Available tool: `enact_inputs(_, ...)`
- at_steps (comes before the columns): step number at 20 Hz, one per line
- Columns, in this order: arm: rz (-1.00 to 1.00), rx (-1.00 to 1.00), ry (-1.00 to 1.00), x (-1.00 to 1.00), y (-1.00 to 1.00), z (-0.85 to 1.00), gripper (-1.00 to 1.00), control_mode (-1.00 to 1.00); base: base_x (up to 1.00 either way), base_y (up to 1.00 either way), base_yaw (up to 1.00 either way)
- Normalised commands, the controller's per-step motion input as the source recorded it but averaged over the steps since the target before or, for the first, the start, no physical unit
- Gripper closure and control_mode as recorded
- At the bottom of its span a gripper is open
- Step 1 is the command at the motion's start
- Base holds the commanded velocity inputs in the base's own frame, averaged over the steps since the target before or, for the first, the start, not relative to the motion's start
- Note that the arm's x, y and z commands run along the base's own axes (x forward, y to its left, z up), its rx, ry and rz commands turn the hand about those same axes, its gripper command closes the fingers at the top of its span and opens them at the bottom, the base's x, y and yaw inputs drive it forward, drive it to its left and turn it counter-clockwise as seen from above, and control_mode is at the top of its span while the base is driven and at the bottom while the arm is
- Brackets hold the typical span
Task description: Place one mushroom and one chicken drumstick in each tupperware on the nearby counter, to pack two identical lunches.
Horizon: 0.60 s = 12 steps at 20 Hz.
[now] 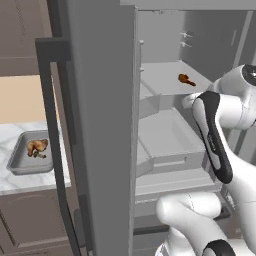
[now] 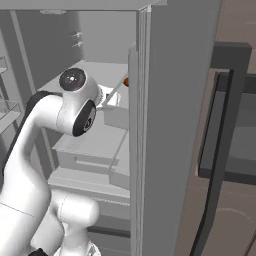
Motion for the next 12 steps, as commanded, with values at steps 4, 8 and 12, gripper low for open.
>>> enact_inputs(4,-0.01,0.00,-0.02,0.60,0.00,0.41,-1.00,-1.00,0.00,0.00,0.00)
enact_inputs(8,-0.02,0.00,-0.01,0.54,0.00,0.42,-1.00,-1.00,0.00,0.00,0.00)
enact_inputs(12,-0.02,0.00,0.00,0.59,0.00,0.19,-1.00,-1.00,0.00,0.00,0.00)
